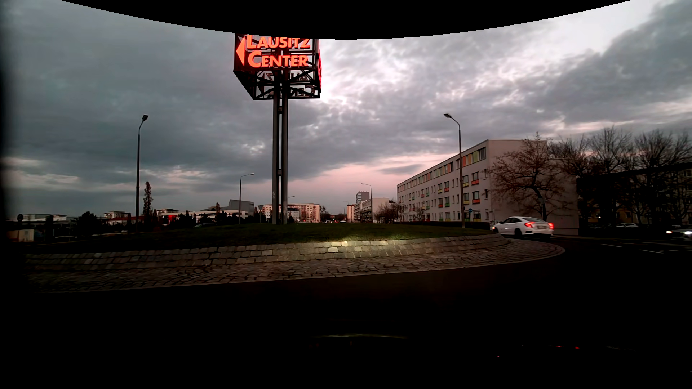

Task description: Follow the waypoints while adhering to traffic rules and regulations

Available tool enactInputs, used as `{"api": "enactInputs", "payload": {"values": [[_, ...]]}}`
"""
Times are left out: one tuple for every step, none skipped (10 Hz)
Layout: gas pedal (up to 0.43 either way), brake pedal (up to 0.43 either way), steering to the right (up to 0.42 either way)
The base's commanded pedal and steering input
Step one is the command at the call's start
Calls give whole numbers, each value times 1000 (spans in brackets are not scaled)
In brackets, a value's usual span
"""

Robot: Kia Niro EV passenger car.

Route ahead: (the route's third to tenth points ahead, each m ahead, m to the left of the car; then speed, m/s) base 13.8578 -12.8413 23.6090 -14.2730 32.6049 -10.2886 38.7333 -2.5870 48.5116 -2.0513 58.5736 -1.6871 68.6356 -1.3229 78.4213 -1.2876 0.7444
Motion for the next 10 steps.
{"api": "enactInputs", "payload": {"values": [[0, 207, 260], [0, 189, 271], [0, 189, 273], [0, 201, 274], [0, 195, 274], [0, 201, 274], [0, 189, 274], [0, 189, 274], [0, 177, 274], [0, 171, 274]]}}
